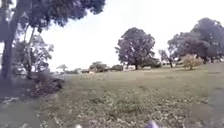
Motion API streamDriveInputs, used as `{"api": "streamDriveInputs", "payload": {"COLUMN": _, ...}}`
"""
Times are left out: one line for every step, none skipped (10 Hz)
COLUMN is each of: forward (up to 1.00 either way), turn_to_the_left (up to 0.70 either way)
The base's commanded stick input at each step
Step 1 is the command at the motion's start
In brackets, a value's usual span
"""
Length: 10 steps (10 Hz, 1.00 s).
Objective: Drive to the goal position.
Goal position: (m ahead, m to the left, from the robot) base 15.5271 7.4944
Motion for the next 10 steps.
{"api": "streamDriveInputs", "payload": {"forward": 0.7, "turn_to_the_left": 0.0}}
{"api": "streamDriveInputs", "payload": {"forward": 0.7, "turn_to_the_left": 0.0}}
{"api": "streamDriveInputs", "payload": {"forward": 0.7, "turn_to_the_left": 0.0}}
{"api": "streamDriveInputs", "payload": {"forward": 0.7, "turn_to_the_left": 0.0}}
{"api": "streamDriveInputs", "payload": {"forward": 0.7, "turn_to_the_left": 0.0}}
{"api": "streamDriveInputs", "payload": {"forward": 0.7, "turn_to_the_left": 0.0}}
{"api": "streamDriveInputs", "payload": {"forward": 0.7, "turn_to_the_left": 0.0}}
{"api": "streamDriveInputs", "payload": {"forward": 0.7, "turn_to_the_left": 0.0}}
{"api": "streamDriveInputs", "payload": {"forward": 0.7, "turn_to_the_left": 0.0}}
{"api": "streamDriveInputs", "payload": {"forward": 0.7, "turn_to_the_left": 0.0}}
